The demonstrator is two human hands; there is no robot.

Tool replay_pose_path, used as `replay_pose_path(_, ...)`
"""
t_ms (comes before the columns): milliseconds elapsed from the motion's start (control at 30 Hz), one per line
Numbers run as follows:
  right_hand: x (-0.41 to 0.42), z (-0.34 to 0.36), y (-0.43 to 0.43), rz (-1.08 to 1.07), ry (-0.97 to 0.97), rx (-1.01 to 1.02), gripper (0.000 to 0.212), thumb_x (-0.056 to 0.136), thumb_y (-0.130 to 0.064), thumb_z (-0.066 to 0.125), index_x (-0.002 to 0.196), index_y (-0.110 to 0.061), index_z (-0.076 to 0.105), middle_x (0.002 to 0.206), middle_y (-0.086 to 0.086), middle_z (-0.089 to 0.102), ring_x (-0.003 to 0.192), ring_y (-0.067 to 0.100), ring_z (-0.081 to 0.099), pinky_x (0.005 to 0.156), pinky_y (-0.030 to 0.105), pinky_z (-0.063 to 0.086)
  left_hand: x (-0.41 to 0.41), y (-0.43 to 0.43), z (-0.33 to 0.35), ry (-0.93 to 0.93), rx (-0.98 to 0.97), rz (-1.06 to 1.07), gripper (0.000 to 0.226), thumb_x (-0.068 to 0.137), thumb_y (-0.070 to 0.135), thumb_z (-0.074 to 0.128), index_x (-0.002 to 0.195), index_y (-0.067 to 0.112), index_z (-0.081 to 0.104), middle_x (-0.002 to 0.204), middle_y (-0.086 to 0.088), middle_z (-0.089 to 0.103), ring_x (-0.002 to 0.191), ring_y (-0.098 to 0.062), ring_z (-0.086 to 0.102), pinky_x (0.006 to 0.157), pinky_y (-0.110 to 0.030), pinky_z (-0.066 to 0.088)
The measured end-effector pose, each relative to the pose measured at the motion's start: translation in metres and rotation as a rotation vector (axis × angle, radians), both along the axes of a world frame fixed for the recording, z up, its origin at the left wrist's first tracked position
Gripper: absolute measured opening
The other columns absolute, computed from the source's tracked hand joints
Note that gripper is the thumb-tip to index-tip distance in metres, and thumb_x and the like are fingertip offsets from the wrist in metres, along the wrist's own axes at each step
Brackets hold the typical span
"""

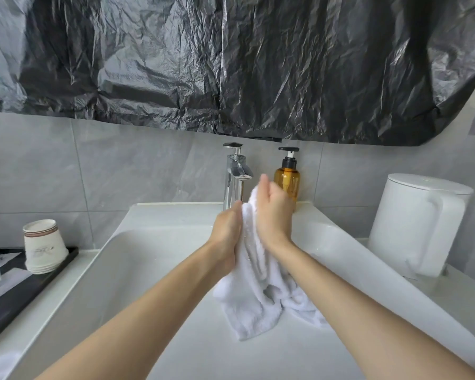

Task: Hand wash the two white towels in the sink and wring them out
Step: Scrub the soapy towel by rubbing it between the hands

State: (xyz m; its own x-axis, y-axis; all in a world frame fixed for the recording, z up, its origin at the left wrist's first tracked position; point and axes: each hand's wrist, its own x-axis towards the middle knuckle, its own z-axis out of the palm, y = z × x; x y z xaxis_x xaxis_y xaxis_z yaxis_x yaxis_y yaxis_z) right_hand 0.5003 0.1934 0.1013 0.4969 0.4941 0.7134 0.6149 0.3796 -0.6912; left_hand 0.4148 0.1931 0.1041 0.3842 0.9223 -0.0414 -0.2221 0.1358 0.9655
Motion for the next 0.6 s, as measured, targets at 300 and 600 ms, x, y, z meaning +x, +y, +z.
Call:
replay_pose_path(300, 0.002, -0.001, 0.000, -0.033, 0.081, 0.017, 0.050, 0.104, -0.025, 0.040, 0.055, -0.021, 0.030, 0.046, -0.007, 0.034, 0.044, 0.007, 0.038, 0.054, 0.033, 0.025, 0.001, -0.002, -0.001, 0.020, -0.041, -0.030, 0.041, 0.104, 0.035, 0.039, 0.088, 0.010, 0.067, 0.070, -0.008, 0.070, 0.068, -0.020, 0.068, 0.066, -0.027, 0.052)
replay_pose_path(600, 0.001, -0.005, -0.003, -0.012, 0.011, 0.020, 0.049, 0.104, -0.024, 0.040, 0.056, -0.021, 0.029, 0.045, -0.007, 0.031, 0.044, 0.008, 0.035, 0.052, 0.032, 0.023, 0.002, -0.002, 0.001, 0.002, -0.011, 0.032, 0.040, 0.104, 0.033, 0.038, 0.092, 0.006, 0.065, 0.078, -0.010, 0.068, 0.071, -0.021, 0.066, 0.063, -0.026, 0.050)
